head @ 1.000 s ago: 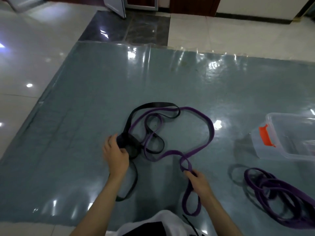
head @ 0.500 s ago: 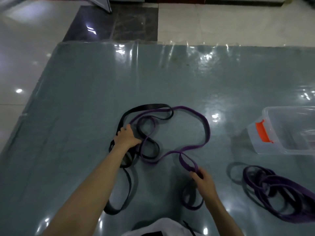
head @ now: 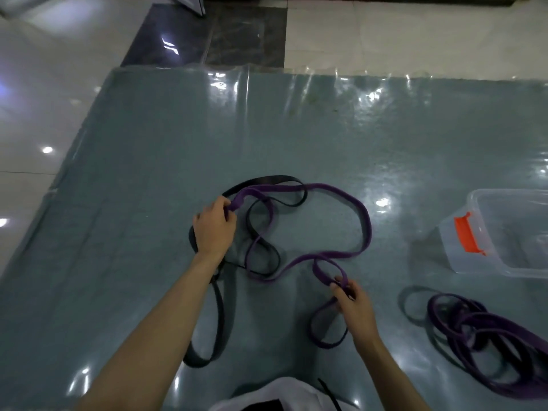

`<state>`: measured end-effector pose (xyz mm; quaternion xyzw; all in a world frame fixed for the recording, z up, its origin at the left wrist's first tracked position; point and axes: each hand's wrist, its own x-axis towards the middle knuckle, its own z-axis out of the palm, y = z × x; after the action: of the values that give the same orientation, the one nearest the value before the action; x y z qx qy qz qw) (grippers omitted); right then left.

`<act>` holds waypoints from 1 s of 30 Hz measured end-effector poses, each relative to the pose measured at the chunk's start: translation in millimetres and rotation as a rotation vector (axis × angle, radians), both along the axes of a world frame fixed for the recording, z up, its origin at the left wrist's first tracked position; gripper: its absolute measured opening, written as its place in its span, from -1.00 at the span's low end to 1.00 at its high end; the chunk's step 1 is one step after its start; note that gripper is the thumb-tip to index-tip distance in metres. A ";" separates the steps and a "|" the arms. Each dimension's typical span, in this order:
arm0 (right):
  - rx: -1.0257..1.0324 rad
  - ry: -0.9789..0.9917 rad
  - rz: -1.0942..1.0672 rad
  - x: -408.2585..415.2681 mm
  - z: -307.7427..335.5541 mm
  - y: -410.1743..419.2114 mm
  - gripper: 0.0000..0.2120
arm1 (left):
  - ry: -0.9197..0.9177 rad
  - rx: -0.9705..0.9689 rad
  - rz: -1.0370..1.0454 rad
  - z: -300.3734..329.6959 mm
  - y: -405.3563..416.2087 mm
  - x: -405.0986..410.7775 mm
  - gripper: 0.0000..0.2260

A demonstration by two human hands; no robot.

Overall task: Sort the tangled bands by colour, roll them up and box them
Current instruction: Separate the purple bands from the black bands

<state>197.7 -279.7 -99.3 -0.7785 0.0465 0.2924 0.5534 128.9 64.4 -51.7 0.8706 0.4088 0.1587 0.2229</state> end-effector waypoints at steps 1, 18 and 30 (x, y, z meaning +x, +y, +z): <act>0.008 0.015 -0.033 1.2 2.1 -1.3 -0.91 | -0.017 0.065 0.009 6.3 4.0 0.6 -0.91; -0.191 -0.134 -0.073 -30.7 32.1 -66.8 -0.89 | 0.209 0.105 -0.110 47.7 3.9 -7.7 -0.93; -0.438 -0.169 0.249 -10.8 25.6 -56.7 -0.66 | 0.314 -0.027 -0.121 12.7 -14.6 -7.8 -0.93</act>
<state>186.9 -336.4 -73.8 -0.9011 -0.0338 0.2751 0.3336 121.1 49.8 -39.0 0.9046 0.3877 0.0012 0.1772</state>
